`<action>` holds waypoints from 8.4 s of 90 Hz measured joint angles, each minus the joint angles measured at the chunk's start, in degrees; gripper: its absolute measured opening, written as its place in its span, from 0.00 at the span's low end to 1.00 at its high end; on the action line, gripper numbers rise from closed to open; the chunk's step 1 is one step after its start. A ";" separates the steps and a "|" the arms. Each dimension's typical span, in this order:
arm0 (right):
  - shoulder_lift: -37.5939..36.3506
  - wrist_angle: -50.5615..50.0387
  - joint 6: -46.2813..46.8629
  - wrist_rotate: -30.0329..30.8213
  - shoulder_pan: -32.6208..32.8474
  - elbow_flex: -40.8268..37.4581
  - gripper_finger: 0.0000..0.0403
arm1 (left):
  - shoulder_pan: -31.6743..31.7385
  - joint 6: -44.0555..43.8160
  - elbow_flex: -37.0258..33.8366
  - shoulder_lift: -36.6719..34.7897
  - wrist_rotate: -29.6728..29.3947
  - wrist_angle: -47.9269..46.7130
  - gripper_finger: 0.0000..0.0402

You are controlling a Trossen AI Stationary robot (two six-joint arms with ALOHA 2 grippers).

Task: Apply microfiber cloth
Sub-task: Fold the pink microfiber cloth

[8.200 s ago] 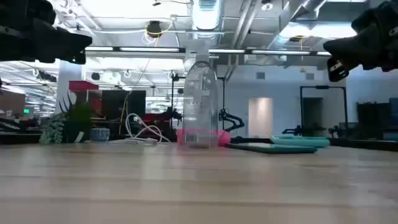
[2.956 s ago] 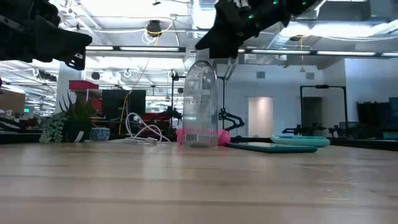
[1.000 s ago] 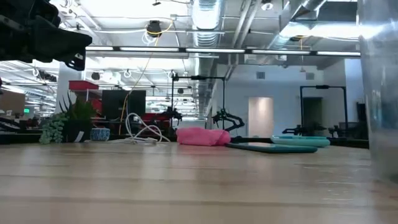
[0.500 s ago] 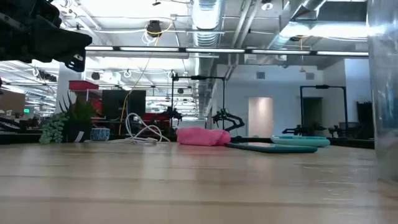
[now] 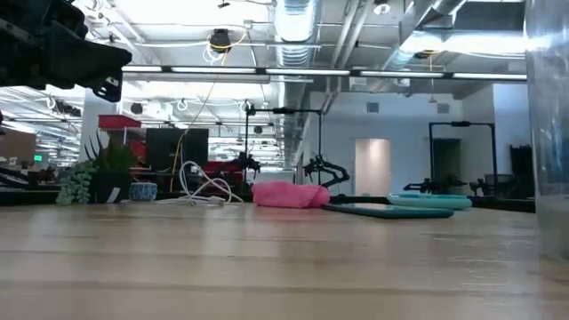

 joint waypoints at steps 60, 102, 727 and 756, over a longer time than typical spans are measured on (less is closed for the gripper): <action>30.68 8.12 -24.49 -15.31 -24.89 -0.11 0.45 | 0.01 -0.59 -0.01 0.00 -0.04 0.00 0.00; 36.63 10.93 -20.77 -13.68 -27.62 -0.01 0.07 | 0.01 -0.41 -0.01 0.00 -0.07 0.00 0.00; 24.53 31.22 -10.83 -24.09 1.16 -16.85 0.22 | -15.19 -43.88 20.12 57.08 5.22 -20.97 0.00; 24.46 30.24 -22.51 -25.79 1.85 -17.00 0.22 | -15.26 -42.78 20.05 57.79 4.99 -23.92 0.00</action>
